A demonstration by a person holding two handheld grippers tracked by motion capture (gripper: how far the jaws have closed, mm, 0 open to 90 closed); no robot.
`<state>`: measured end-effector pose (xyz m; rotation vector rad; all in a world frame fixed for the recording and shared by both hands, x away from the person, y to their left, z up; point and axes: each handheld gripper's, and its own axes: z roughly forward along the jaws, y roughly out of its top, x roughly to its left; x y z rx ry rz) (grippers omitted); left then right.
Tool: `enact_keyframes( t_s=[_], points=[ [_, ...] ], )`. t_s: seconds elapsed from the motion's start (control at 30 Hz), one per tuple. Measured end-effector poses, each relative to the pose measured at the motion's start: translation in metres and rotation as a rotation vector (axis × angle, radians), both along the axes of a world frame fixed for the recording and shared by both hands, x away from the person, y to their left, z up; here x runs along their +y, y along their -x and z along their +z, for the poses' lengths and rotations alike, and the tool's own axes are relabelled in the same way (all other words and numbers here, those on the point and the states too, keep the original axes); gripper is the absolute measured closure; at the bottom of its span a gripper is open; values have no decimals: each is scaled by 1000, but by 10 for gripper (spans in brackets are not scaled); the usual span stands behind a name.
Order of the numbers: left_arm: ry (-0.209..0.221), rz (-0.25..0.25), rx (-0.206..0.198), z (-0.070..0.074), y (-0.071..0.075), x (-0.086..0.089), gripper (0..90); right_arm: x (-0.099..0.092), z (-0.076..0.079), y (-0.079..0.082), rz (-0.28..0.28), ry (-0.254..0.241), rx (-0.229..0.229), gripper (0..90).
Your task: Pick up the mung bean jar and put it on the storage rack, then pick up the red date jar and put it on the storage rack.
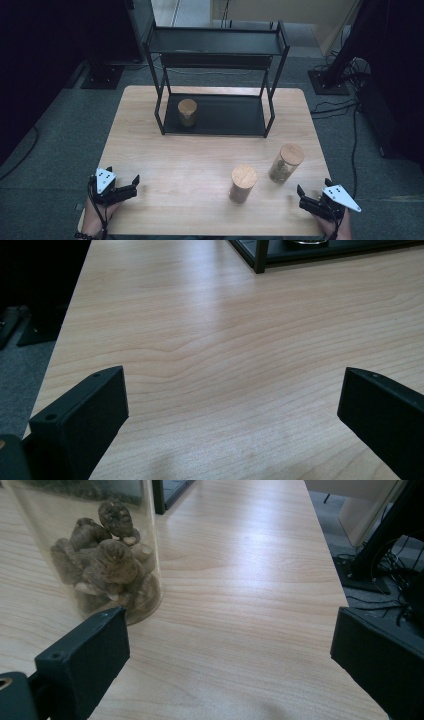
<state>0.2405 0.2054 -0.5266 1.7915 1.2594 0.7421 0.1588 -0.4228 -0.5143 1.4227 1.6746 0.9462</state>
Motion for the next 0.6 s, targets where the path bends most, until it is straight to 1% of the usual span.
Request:
enact_keyframes(
  t_s=[0.13,0.17,0.3,0.43,0.47,0.53,0.6],
  points=[
    [6,-1,5,0,0,1,0,-1,0,1,-10,-10,-3,17],
    [11,-1,6,0,-1,1,0,0,1,2,-11,-19,-1,16],
    [15,-2,9,0,-1,2,0,4,1,6,9,-25,-1,13],
    [22,0,10,0,-1,2,0,11,0,6,6,7,6,12],
    [25,1,10,0,-1,2,0,12,0,6,8,1,7,12],
    [23,-2,13,0,-1,2,0,14,0,6,17,-28,8,11],
    [23,-4,17,0,-2,2,0,16,0,6,24,-33,10,11]
  ],
)
